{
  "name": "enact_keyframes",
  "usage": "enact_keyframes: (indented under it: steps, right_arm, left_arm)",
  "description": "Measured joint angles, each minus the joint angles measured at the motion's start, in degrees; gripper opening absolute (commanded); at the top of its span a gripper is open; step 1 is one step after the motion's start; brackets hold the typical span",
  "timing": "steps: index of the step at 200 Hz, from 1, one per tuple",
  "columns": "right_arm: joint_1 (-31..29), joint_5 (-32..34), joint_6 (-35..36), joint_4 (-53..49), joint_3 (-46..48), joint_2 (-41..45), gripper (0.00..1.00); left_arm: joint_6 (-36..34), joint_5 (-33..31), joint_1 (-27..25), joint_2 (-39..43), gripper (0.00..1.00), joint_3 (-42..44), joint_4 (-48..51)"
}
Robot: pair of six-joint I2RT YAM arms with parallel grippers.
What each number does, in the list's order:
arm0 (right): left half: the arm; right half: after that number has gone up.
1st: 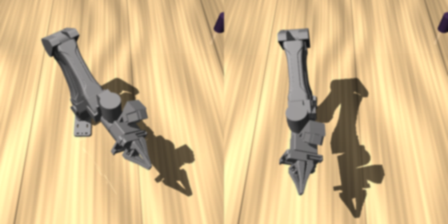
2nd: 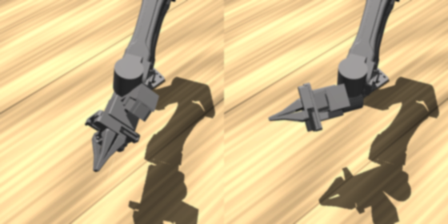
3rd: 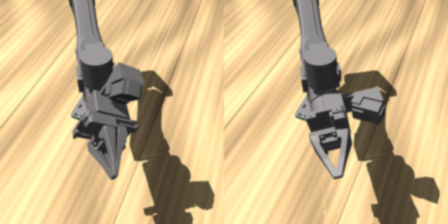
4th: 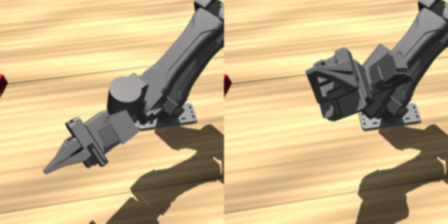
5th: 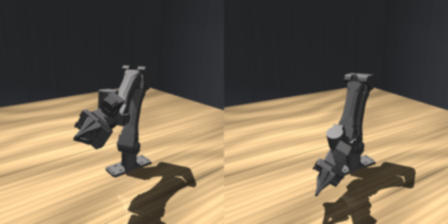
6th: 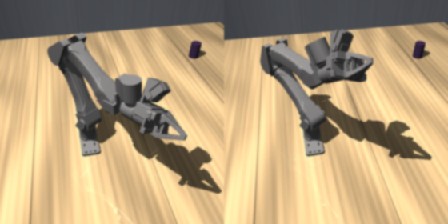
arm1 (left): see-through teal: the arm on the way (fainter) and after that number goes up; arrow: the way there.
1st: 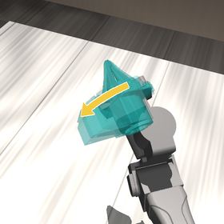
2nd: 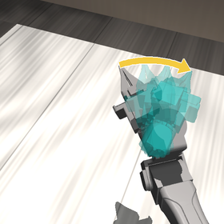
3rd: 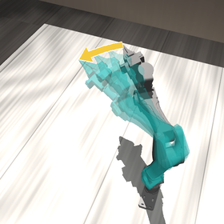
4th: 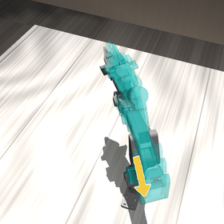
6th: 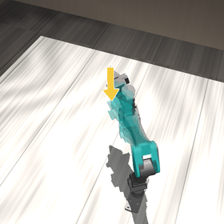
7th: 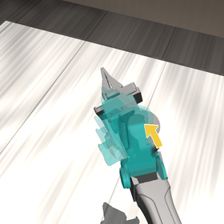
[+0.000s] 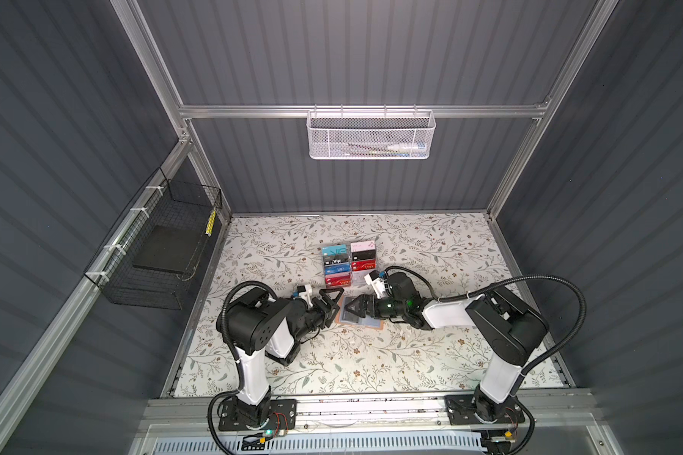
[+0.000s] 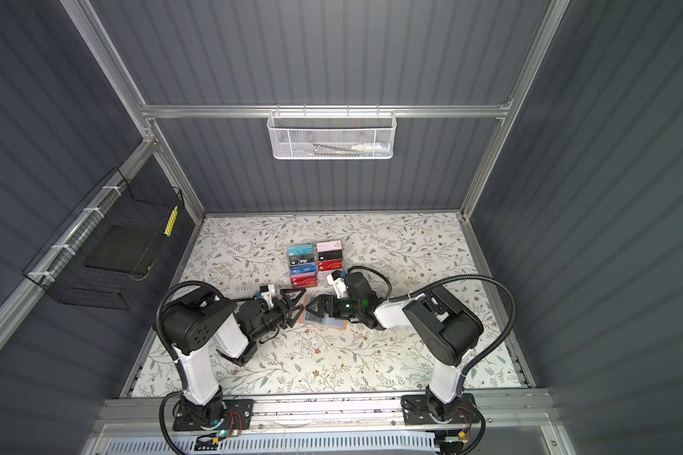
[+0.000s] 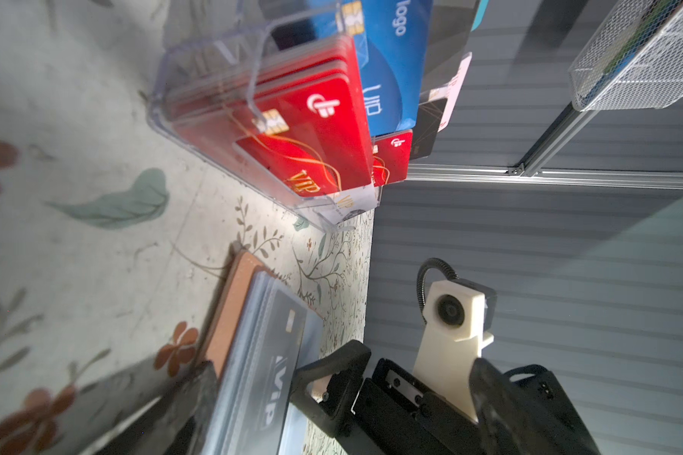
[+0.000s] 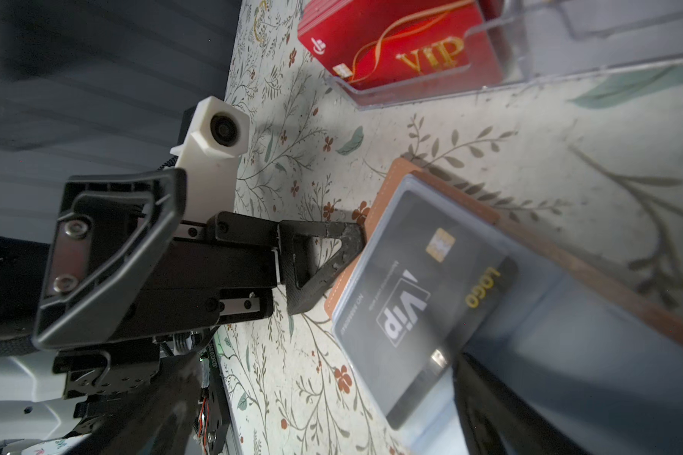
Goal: Take the credit cards out of the card holder
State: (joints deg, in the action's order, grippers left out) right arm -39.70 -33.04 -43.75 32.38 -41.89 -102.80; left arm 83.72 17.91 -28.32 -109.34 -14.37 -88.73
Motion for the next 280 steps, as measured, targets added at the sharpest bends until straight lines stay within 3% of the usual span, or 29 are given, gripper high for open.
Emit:
enact_keyframes:
  steps: [146, 280]
  right_arm:
    - [0.8, -1.7, -6.0, 11.1, 1.4, -2.7, 0.99]
    - [1.0, -2.4, -4.9, 9.4, 1.4, -3.4, 0.99]
  left_arm:
    - [0.4, -5.6, -3.3, 0.6, 1.0, 3.3, -2.6]
    - [0.4, -8.2, -5.0, 0.9, 1.0, 3.9, -2.7]
